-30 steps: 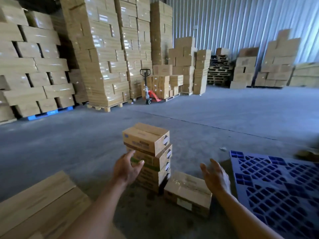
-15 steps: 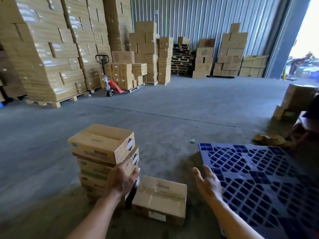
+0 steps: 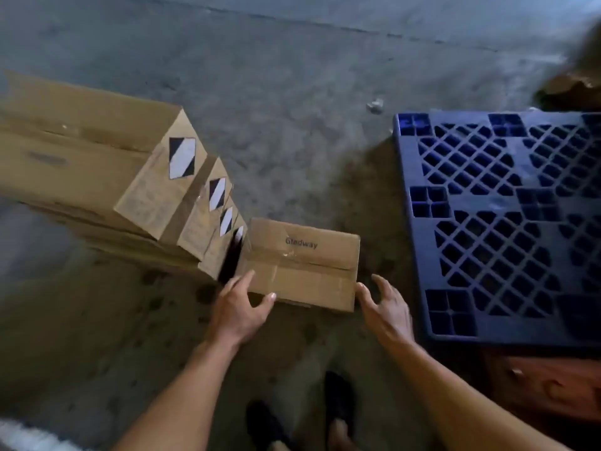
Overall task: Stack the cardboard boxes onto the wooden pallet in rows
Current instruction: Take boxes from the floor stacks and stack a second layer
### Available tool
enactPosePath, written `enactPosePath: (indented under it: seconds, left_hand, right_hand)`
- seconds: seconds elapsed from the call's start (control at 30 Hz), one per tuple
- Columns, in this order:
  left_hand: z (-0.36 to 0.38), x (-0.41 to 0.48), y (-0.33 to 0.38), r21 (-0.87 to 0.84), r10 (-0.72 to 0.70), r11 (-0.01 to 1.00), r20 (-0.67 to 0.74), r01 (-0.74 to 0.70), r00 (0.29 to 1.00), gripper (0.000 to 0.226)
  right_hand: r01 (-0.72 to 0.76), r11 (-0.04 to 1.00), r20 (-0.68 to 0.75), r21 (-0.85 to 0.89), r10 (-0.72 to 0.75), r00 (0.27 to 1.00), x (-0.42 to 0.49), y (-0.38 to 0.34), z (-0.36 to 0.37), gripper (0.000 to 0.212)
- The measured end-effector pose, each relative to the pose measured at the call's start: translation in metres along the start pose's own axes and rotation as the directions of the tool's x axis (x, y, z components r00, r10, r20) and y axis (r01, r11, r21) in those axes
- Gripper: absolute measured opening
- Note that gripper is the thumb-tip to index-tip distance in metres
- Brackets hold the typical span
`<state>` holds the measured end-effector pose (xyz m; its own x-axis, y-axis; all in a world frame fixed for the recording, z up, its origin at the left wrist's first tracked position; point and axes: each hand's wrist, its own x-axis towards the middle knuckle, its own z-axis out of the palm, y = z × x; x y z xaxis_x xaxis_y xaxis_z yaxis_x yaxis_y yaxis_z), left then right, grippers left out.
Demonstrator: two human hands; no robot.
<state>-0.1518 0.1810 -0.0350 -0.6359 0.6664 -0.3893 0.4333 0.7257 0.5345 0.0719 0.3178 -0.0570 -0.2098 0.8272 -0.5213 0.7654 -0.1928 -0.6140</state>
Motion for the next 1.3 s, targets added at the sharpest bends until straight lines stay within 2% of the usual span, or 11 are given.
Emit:
enactPosePath:
  seconds: [0.17,0.3,0.5,0.67,0.83,0.93,1.17,1.3]
  left_hand:
    - [0.078,0.099,-0.064,0.047,-0.012,0.999,0.056,0.01,0.998,0.073]
    - [0.146,0.17,-0.137,0.112,-0.023,0.994,0.06,0.016,0.998,0.076]
    - [0.212,0.265,-0.242,0.225,0.073,0.971,0.051,-0.083,0.996,0.079]
    - [0.234,0.318,-0.286,0.246,0.116,0.963,-0.022,-0.107,0.993,0.089]
    - [0.239,0.341,-0.307,0.14,0.083,0.987,-0.041,-0.076,0.996,0.119]
    - [0.238,0.347,-0.315,0.069,-0.007,0.998,-0.036,0.01,0.999,0.135]
    - [0.24,0.347,-0.325,-0.087,-0.058,0.994,0.074,0.065,0.996,0.129]
    - [0.224,0.345,-0.313,-0.141,-0.029,0.989,0.126,0.047,0.992,0.125]
  right_hand:
    - [-0.105,0.991,0.017,-0.08,0.107,0.994,0.087,0.054,0.077,0.071]
    - [-0.138,0.981,-0.013,-0.136,0.137,0.99,0.154,0.112,0.142,0.072]
    - [-0.164,0.951,-0.129,-0.261,0.134,0.983,0.231,0.189,0.217,0.07]
    - [-0.203,0.96,-0.248,-0.195,0.152,0.957,0.27,0.217,0.255,0.079]
    - [-0.273,0.962,-0.261,-0.031,0.256,0.931,0.283,0.229,0.271,0.099]
    - [-0.321,0.944,-0.206,0.07,0.329,0.922,0.282,0.232,0.272,0.106]
    - [-0.301,0.946,-0.177,0.123,0.319,0.931,0.279,0.234,0.272,0.095]
    - [-0.263,0.959,-0.143,0.106,0.277,0.95,0.274,0.232,0.257,0.095]
